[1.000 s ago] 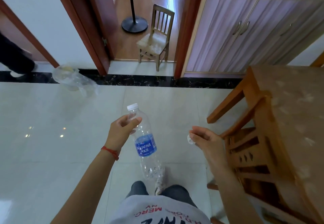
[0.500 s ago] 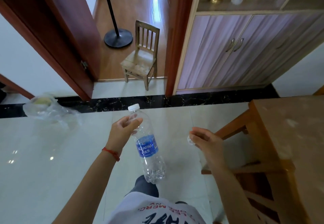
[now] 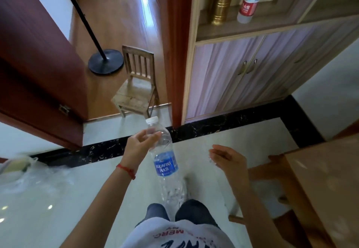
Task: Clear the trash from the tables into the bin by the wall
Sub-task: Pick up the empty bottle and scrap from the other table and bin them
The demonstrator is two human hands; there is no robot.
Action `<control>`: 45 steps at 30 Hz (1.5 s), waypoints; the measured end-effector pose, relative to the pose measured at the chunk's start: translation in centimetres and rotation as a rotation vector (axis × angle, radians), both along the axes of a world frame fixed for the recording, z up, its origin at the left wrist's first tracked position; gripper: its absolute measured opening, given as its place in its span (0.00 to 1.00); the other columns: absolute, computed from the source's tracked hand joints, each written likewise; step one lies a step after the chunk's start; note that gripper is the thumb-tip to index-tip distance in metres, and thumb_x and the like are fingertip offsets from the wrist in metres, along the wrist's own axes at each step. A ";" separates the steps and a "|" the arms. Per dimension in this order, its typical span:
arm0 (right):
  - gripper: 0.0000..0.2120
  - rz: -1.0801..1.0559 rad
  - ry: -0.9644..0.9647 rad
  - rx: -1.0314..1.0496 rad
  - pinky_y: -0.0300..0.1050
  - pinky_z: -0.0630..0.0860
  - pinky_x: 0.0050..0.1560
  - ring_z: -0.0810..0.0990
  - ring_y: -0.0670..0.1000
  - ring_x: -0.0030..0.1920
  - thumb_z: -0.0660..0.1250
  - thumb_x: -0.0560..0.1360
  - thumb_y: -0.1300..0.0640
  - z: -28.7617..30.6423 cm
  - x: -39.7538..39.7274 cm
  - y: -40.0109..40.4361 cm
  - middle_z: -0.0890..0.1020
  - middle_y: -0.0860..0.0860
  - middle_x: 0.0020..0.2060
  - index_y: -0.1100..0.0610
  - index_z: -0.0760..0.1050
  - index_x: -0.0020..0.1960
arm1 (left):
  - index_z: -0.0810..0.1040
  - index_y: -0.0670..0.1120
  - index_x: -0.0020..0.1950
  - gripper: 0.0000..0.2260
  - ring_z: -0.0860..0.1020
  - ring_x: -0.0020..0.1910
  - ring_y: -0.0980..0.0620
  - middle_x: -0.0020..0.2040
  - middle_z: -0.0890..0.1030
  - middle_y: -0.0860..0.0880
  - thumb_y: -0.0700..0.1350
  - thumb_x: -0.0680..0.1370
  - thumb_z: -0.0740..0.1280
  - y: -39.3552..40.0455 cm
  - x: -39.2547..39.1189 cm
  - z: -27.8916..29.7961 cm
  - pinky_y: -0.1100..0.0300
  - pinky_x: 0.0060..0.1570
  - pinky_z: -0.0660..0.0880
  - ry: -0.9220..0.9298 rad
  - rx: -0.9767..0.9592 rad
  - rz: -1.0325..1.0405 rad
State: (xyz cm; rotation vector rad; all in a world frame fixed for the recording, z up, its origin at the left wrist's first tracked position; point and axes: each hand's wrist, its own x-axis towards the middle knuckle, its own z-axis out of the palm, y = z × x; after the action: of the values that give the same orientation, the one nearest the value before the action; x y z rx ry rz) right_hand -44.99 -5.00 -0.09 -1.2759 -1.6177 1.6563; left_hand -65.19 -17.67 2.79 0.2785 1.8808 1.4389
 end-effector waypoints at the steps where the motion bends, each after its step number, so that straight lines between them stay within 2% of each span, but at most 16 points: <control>1: 0.10 -0.011 0.006 -0.012 0.31 0.77 0.37 0.81 0.43 0.32 0.70 0.68 0.70 -0.1 -0.6 1.3 0.84 0.44 0.30 0.56 0.80 0.44 | 0.77 0.44 0.57 0.13 0.79 0.43 0.53 0.45 0.81 0.48 0.44 0.73 0.68 1.4 -0.6 -0.1 0.66 0.42 0.75 0.004 -0.005 -0.012; 7: 0.09 -0.034 0.031 -0.021 0.32 0.77 0.39 0.81 0.43 0.34 0.70 0.69 0.70 0.2 -3.4 9.2 0.84 0.46 0.32 0.61 0.80 0.48 | 0.76 0.42 0.60 0.16 0.80 0.43 0.55 0.45 0.81 0.50 0.43 0.73 0.69 9.6 -3.5 0.0 0.72 0.36 0.76 0.032 0.011 -0.037; 13: 0.10 -0.039 0.003 -0.039 0.28 0.75 0.37 0.81 0.39 0.34 0.69 0.70 0.69 0.9 -4.9 15.0 0.83 0.50 0.38 0.58 0.79 0.49 | 0.77 0.43 0.59 0.15 0.79 0.46 0.51 0.49 0.81 0.46 0.45 0.73 0.68 16.1 -5.3 0.7 0.64 0.47 0.75 0.021 0.035 -0.085; 16: 0.10 -0.110 -0.006 -0.067 0.28 0.75 0.37 0.81 0.38 0.35 0.69 0.70 0.67 0.7 -5.0 16.9 0.84 0.44 0.34 0.57 0.80 0.49 | 0.79 0.44 0.51 0.14 0.78 0.46 0.49 0.50 0.82 0.44 0.53 0.71 0.68 19.7 -6.0 0.6 0.58 0.49 0.75 0.078 -0.025 -0.175; 18: 0.10 -0.169 -0.001 -0.079 0.28 0.75 0.37 0.81 0.38 0.35 0.69 0.70 0.68 0.8 -4.9 18.0 0.84 0.43 0.32 0.58 0.79 0.49 | 0.78 0.46 0.43 0.08 0.77 0.43 0.47 0.47 0.81 0.42 0.50 0.73 0.67 22.2 -6.3 0.6 0.56 0.44 0.74 0.141 -0.096 -0.227; 20: 0.10 -0.217 0.007 -0.081 0.29 0.76 0.39 0.81 0.38 0.35 0.69 0.71 0.68 1.0 -4.6 18.8 0.83 0.46 0.36 0.58 0.79 0.50 | 0.78 0.49 0.40 0.05 0.77 0.43 0.47 0.45 0.80 0.43 0.50 0.73 0.69 24.7 -6.4 0.7 0.53 0.45 0.73 0.134 -0.103 -0.277; 21: 0.10 -0.244 0.010 -0.082 0.29 0.76 0.39 0.81 0.38 0.35 0.69 0.71 0.68 1.2 -4.5 19.2 0.83 0.48 0.38 0.58 0.79 0.50 | 0.78 0.51 0.41 0.06 0.77 0.44 0.48 0.45 0.80 0.45 0.51 0.70 0.70 25.8 -6.3 0.9 0.53 0.47 0.73 0.111 -0.089 -0.322; 24: 0.10 -0.348 0.008 -0.082 0.30 0.77 0.38 0.80 0.38 0.34 0.68 0.71 0.69 1.1 -3.9 20.3 0.82 0.50 0.39 0.61 0.78 0.51 | 0.80 0.47 0.52 0.25 0.78 0.47 0.47 0.49 0.81 0.44 0.59 0.61 0.70 29.6 -6.2 1.1 0.53 0.51 0.74 0.096 -0.085 -0.449; 25: 0.10 -0.391 0.012 -0.091 0.30 0.77 0.38 0.81 0.38 0.34 0.68 0.70 0.70 1.2 -3.7 20.6 0.82 0.51 0.39 0.63 0.78 0.51 | 0.80 0.46 0.54 0.26 0.79 0.48 0.46 0.50 0.82 0.43 0.59 0.61 0.71 30.9 -6.2 1.0 0.52 0.51 0.74 0.083 -0.083 -0.486; 28: 0.10 -0.538 0.040 -0.117 0.33 0.78 0.38 0.82 0.41 0.34 0.66 0.71 0.72 1.4 -3.1 21.4 0.82 0.52 0.38 0.66 0.77 0.51 | 0.80 0.54 0.45 0.05 0.79 0.46 0.48 0.46 0.82 0.45 0.51 0.70 0.71 34.6 -5.9 0.9 0.55 0.46 0.75 0.065 -0.038 -0.652; 29: 0.10 -0.583 0.051 -0.126 0.34 0.79 0.38 0.82 0.42 0.34 0.66 0.71 0.72 1.5 -2.9 21.6 0.82 0.52 0.38 0.66 0.77 0.51 | 0.79 0.55 0.42 0.02 0.78 0.45 0.48 0.44 0.82 0.46 0.49 0.72 0.70 35.8 -5.6 1.1 0.56 0.45 0.75 0.066 -0.020 -0.697; 33: 0.10 -0.754 0.077 -0.153 0.33 0.78 0.37 0.81 0.44 0.35 0.66 0.71 0.73 1.7 -2.5 22.3 0.81 0.53 0.38 0.68 0.76 0.52 | 0.79 0.53 0.40 0.02 0.78 0.42 0.51 0.41 0.81 0.48 0.47 0.73 0.69 40.2 -4.6 1.0 0.57 0.44 0.74 0.051 -0.008 -0.835; 36: 0.09 -0.863 0.062 -0.141 0.29 0.76 0.35 0.81 0.40 0.34 0.66 0.71 0.72 1.7 -2.4 22.7 0.81 0.53 0.38 0.68 0.77 0.51 | 0.80 0.54 0.39 0.05 0.79 0.39 0.57 0.37 0.82 0.54 0.44 0.72 0.69 43.2 -3.6 0.7 0.63 0.40 0.75 0.007 0.021 -0.919; 39: 0.09 -0.936 0.044 -0.130 0.28 0.75 0.35 0.80 0.38 0.32 0.66 0.71 0.71 1.8 -2.5 23.4 0.81 0.52 0.37 0.68 0.77 0.52 | 0.79 0.54 0.40 0.05 0.79 0.38 0.59 0.37 0.82 0.54 0.43 0.72 0.69 45.7 -2.6 0.5 0.68 0.38 0.75 -0.026 0.042 -0.992; 42: 0.09 -1.002 0.057 -0.138 0.28 0.75 0.34 0.80 0.37 0.31 0.66 0.72 0.71 1.9 -2.2 24.3 0.81 0.51 0.37 0.67 0.77 0.52 | 0.80 0.53 0.40 0.05 0.79 0.35 0.63 0.33 0.83 0.57 0.42 0.72 0.69 48.1 -1.2 0.2 0.71 0.35 0.74 -0.061 0.056 -1.047; 45: 0.10 -1.050 0.062 -0.141 0.29 0.76 0.35 0.80 0.39 0.31 0.66 0.71 0.71 2.0 -1.3 25.6 0.81 0.52 0.37 0.67 0.76 0.53 | 0.79 0.48 0.47 0.05 0.79 0.33 0.65 0.38 0.81 0.54 0.39 0.73 0.68 50.4 0.5 0.0 0.74 0.34 0.73 -0.098 0.071 -1.064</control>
State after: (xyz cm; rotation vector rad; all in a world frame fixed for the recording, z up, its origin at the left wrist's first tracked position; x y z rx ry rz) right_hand -46.33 20.59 1.95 -1.6890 -0.5535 1.0966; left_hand -64.70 32.73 2.75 1.0323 1.2334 0.7423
